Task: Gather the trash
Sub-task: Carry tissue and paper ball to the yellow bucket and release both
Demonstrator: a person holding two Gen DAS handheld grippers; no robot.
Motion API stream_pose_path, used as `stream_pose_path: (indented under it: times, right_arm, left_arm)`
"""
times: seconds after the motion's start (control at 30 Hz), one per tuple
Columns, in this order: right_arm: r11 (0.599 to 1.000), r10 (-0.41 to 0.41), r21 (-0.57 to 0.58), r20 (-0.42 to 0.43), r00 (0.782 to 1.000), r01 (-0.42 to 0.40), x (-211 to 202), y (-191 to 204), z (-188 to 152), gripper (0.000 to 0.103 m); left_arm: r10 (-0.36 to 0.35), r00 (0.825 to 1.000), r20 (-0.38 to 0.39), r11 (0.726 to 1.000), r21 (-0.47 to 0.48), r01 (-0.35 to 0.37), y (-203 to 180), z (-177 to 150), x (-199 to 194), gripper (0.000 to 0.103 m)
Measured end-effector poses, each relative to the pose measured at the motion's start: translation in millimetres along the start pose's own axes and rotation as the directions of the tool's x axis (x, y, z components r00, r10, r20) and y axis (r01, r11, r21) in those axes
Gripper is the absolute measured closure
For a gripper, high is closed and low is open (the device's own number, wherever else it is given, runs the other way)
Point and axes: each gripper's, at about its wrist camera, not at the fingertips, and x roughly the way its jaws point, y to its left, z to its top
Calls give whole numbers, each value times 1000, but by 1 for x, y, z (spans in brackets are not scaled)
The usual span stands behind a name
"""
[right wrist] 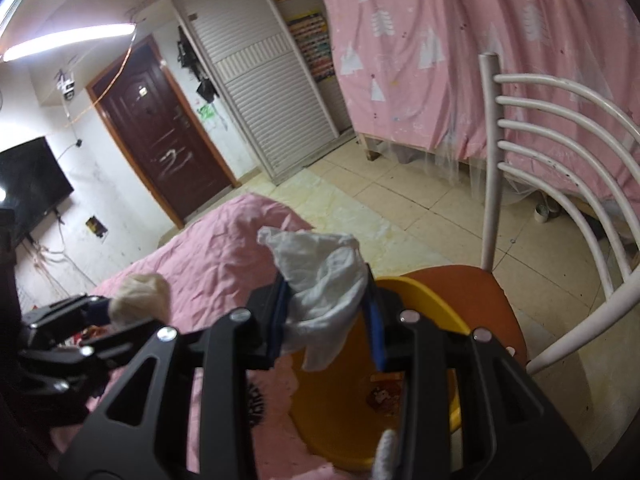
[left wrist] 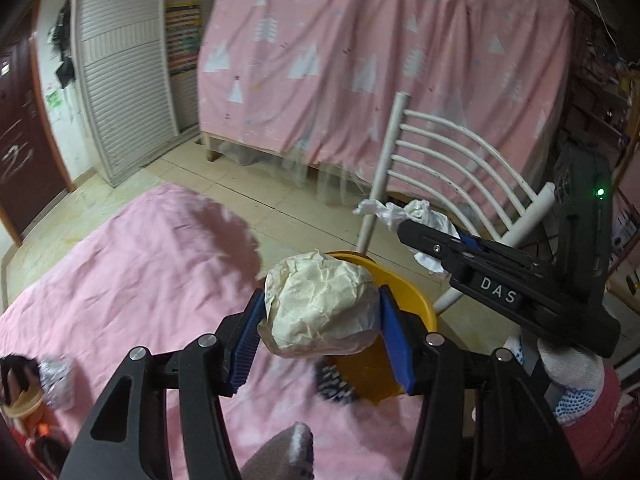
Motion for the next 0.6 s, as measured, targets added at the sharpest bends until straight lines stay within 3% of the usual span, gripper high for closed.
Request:
stream_pose_path:
  times: [0.13, 0.2, 0.43, 0.6]
  right_arm:
    - [1000, -2, 24, 4, 1000, 2, 0, -10, 1, 71]
    - [999, -6, 38, 1, 1000, 6, 2, -14, 0, 71]
    - [999, -2, 51, -25, 1000, 3, 10, -20, -2, 63]
    - [999, -6, 50, -41, 999, 8, 16, -16, -6, 45]
  left_arm:
    - [-12, 1000, -27, 1000, 22, 13, -13, 8, 25, 48]
    - [-8, 999, -37, 1000, 16, 8, -14, 11, 32, 37]
    - [20, 998, -55, 1000, -1, -20, -10, 10, 40, 36]
    - [29, 999, -29, 999, -22, -30, -2, 9, 24, 36]
